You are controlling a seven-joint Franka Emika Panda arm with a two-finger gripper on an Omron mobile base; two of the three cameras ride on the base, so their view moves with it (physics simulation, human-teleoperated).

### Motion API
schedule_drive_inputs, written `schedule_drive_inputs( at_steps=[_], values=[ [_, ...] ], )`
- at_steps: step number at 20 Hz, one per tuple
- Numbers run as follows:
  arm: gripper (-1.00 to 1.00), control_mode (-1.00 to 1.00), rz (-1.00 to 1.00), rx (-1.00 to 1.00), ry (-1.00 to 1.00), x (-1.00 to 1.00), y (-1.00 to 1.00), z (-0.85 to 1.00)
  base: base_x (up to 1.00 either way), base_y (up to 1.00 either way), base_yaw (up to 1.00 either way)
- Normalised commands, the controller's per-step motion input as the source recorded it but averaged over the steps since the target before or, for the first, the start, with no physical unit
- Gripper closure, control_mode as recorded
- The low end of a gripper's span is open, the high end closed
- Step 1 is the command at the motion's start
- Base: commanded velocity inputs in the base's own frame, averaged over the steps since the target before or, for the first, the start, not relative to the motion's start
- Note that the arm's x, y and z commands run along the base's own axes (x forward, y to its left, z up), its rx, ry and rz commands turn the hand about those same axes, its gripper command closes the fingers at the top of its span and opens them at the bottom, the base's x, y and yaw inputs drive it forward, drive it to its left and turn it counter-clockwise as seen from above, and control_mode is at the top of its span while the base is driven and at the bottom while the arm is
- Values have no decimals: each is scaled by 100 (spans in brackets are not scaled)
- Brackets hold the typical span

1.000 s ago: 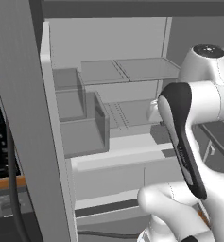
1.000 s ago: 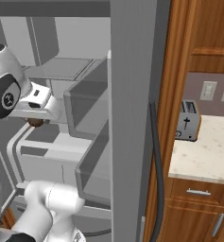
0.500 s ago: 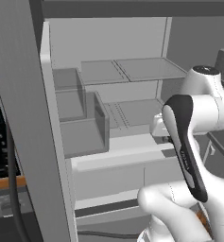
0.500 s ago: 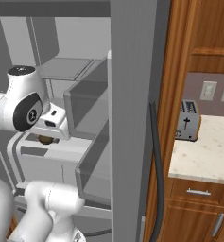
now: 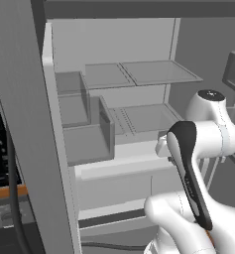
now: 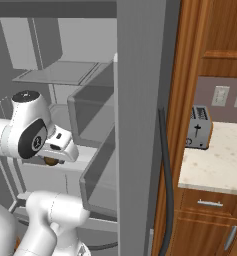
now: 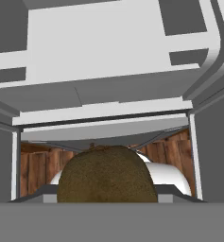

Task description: Pick up the banana and kiwi from the fridge and place one fruit on each plate on the dining counter.

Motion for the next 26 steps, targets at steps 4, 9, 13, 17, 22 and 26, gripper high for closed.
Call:
schedule_drive_inputs(
  at_steps=[4,9,13,17,22,26],
  values=[
    [100,-100,0,0,0,0,0,0,0,0,0],
    [100,100,0,0,0,0,0,0,-78,3,0],
    [100,100,0,0,0,0,0,0,-99,38,-2],
    [100,100,0,0,0,0,0,0,-78,58,-9],
    [100,100,0,0,0,0,0,0,-59,14,-37],
    [100,100,0,0,0,0,0,0,-25,-8,-80]
  ],
)
